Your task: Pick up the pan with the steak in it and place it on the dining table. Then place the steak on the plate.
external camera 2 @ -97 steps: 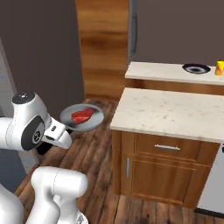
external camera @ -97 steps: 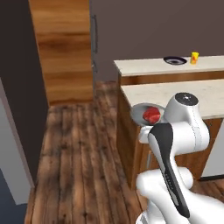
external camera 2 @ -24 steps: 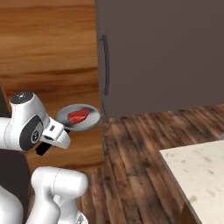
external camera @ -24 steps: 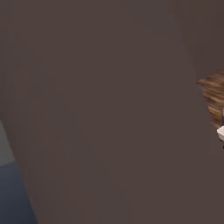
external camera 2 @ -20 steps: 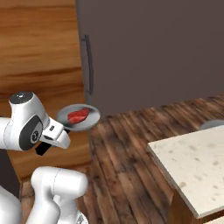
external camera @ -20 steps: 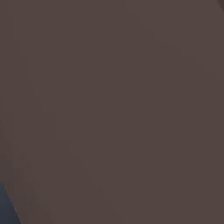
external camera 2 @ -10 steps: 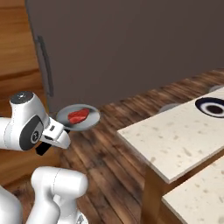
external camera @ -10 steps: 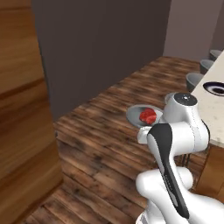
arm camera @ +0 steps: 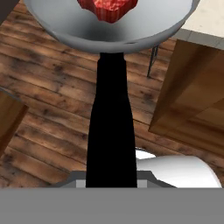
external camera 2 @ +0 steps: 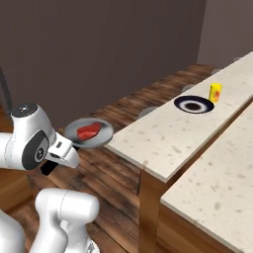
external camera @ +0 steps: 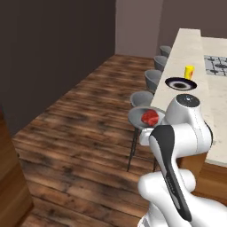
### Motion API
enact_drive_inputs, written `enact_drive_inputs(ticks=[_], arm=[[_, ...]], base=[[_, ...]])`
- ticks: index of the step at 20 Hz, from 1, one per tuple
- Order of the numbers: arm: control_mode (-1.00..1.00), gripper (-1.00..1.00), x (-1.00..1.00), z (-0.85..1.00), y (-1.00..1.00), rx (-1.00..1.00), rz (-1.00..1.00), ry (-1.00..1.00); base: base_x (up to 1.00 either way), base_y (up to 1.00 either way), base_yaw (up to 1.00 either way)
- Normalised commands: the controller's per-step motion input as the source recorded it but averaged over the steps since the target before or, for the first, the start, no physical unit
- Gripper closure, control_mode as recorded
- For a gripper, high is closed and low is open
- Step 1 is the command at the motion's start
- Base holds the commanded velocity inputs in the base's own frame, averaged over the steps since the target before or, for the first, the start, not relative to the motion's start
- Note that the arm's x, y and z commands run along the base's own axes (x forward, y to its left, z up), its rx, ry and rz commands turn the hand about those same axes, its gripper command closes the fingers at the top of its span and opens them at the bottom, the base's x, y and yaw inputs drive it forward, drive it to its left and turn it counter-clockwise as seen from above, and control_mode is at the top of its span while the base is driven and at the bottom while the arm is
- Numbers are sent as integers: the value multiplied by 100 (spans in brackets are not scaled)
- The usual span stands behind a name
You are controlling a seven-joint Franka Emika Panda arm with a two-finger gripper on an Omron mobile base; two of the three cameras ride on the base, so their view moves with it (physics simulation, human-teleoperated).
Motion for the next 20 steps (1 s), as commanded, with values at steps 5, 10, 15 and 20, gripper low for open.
enact_drive_inputs(ticks=[5, 10, 15, 20], arm=[[100, 100, 0, 0, 0, 0, 0, 0], [100, 100, 0, 0, 0, 0, 0, 0], [100, 100, 0, 0, 0, 0, 0, 0], [100, 100, 0, 0, 0, 0, 0, 0]], base=[[0, 12, -3], [0, 86, -11], [0, 81, -15], [1, 74, -18]])
